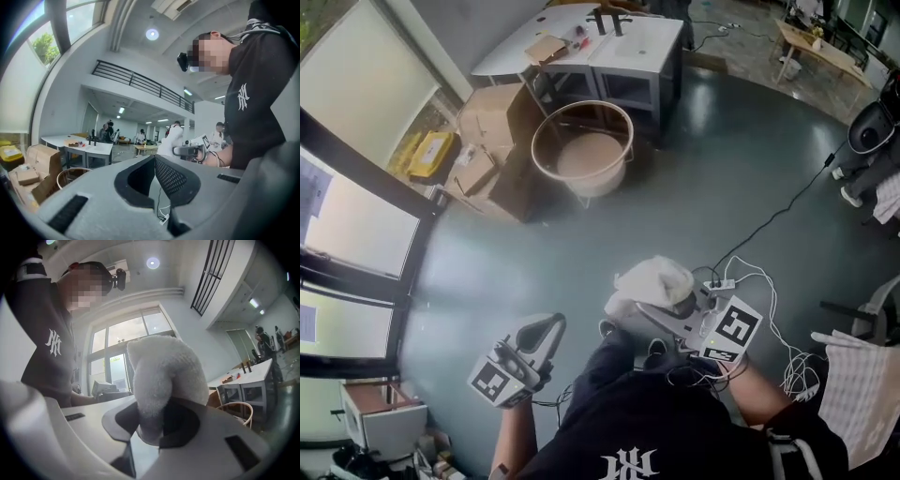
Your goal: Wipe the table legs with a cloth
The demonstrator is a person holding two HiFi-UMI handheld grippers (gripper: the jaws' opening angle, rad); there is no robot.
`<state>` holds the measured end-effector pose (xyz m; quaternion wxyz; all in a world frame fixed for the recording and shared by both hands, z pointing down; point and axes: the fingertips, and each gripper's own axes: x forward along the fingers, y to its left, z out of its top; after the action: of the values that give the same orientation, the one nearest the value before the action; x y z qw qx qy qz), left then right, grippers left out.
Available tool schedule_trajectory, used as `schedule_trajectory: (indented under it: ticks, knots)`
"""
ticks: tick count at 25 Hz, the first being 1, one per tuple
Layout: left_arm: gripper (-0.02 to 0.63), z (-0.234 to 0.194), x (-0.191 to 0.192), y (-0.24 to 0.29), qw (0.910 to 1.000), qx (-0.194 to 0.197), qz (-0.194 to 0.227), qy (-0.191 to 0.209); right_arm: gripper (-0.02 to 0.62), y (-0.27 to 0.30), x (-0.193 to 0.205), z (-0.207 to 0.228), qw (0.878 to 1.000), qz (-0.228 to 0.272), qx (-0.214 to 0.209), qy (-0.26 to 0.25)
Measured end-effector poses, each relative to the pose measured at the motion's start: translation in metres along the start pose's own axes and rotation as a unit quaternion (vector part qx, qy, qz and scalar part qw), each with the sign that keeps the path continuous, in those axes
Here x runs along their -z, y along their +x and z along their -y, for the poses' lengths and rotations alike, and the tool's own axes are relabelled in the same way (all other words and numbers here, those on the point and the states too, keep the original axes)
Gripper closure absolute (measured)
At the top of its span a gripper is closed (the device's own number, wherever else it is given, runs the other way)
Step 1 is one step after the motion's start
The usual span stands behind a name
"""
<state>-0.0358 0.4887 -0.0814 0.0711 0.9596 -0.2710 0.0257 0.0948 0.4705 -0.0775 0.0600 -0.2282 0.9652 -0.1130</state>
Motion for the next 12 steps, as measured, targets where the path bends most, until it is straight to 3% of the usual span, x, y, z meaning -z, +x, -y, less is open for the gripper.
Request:
schedule_trajectory:
  ticks: [9,12]
  knots:
    - [0.601,0.011,-0.041,-0.023,0.9970,0.036,0.060,0.032,0.512,0.012,-0.020,-0.064,0.999,-0.006,0.008,-0.032]
    - [0.601,0.010,-0.041,-0.040,0.9957,0.059,0.062,0.037,0.512,0.033,-0.015,-0.084,0.999,-0.017,0.004,-0.045]
